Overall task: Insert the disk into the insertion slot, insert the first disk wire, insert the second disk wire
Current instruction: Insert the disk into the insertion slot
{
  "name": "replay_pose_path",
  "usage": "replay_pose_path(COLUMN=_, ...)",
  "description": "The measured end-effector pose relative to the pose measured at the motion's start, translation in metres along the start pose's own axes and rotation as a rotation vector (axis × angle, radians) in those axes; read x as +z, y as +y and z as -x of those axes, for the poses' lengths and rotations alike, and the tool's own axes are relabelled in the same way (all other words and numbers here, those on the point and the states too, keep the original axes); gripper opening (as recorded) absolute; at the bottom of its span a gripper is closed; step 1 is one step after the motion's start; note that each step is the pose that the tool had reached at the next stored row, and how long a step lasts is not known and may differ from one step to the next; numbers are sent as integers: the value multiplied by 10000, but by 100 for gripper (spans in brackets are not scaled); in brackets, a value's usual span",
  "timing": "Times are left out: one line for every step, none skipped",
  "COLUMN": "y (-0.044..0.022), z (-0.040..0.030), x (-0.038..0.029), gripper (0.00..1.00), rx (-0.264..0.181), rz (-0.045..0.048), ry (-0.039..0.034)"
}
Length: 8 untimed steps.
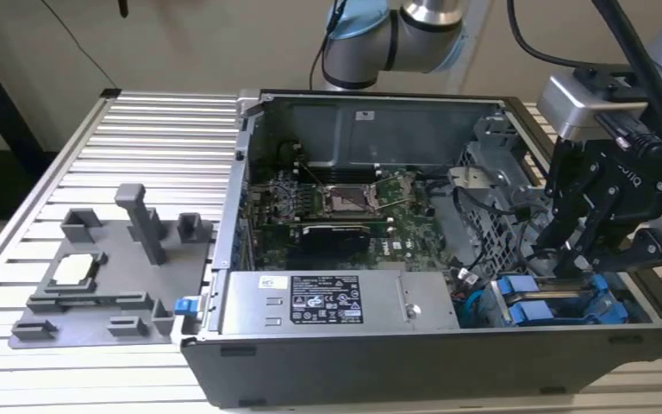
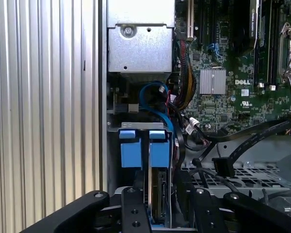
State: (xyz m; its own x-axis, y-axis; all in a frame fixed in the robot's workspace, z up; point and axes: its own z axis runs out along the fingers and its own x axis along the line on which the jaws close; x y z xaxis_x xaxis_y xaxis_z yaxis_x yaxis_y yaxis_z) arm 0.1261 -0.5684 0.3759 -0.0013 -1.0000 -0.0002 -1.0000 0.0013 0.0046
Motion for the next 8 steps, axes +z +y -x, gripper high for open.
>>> replay_pose_path(y=0, z=0, x=0, gripper=40, rx=0, rz=0, ry=0)
replay_pose_path(y=0, z=0, x=0, gripper=40, rx=0, rz=-1, ry=0)
replay_pose_path(y=0, z=0, x=0, gripper=40, rx=0, rz=-2, ry=0)
replay_pose_path(y=0, z=0, x=0, gripper=40, rx=0, rz=-2, ry=0)
replay_pose_path(y=0, z=0, x=0, gripper=40, rx=0, rz=-11, ry=0)
replay_pose_path(y=1, z=1, x=0, gripper=40, rx=1, rz=-44, ry=0)
replay_pose_path(y=1, z=1, x=0, gripper=40, rx=-1, rz=-111, ry=0)
replay_pose_path(y=0, z=1, x=0, gripper=40, rx=-13, rz=-220, ry=-5)
